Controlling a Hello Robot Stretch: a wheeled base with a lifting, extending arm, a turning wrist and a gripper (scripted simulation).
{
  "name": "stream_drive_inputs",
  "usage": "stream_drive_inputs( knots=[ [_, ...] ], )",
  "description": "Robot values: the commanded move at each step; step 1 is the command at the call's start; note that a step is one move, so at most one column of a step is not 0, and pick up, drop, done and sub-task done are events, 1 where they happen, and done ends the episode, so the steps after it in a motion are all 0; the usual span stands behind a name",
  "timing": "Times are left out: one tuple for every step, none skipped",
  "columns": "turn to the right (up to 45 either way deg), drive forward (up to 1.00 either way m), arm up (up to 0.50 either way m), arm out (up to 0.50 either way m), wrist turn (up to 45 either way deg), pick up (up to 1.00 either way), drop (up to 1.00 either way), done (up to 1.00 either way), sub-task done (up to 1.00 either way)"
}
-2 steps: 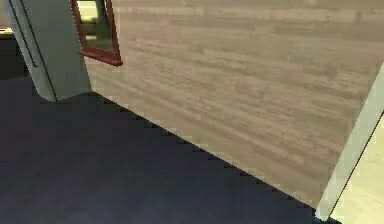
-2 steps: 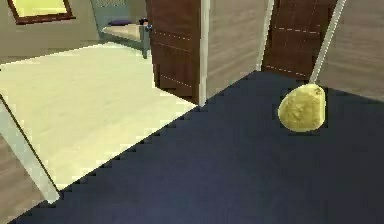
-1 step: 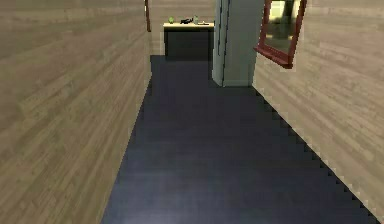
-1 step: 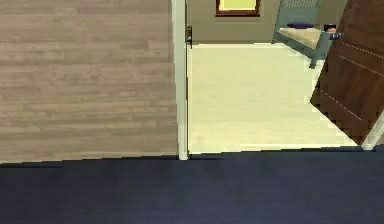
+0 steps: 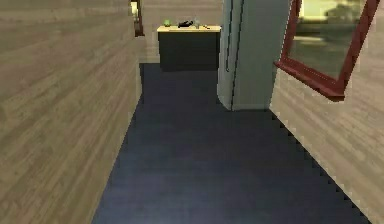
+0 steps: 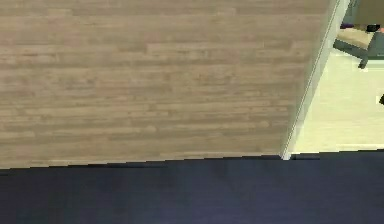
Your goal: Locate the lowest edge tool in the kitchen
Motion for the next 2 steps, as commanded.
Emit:
stream_drive_inputs(
  knots=[
    [0.0,1.0,0.0,0.0,0.0,0.0,0.0,0.0,0.0],
    [-3.0,0.0,0.0,0.0,0.0,0.0,0.0,0.0,0.0]
  ],
)
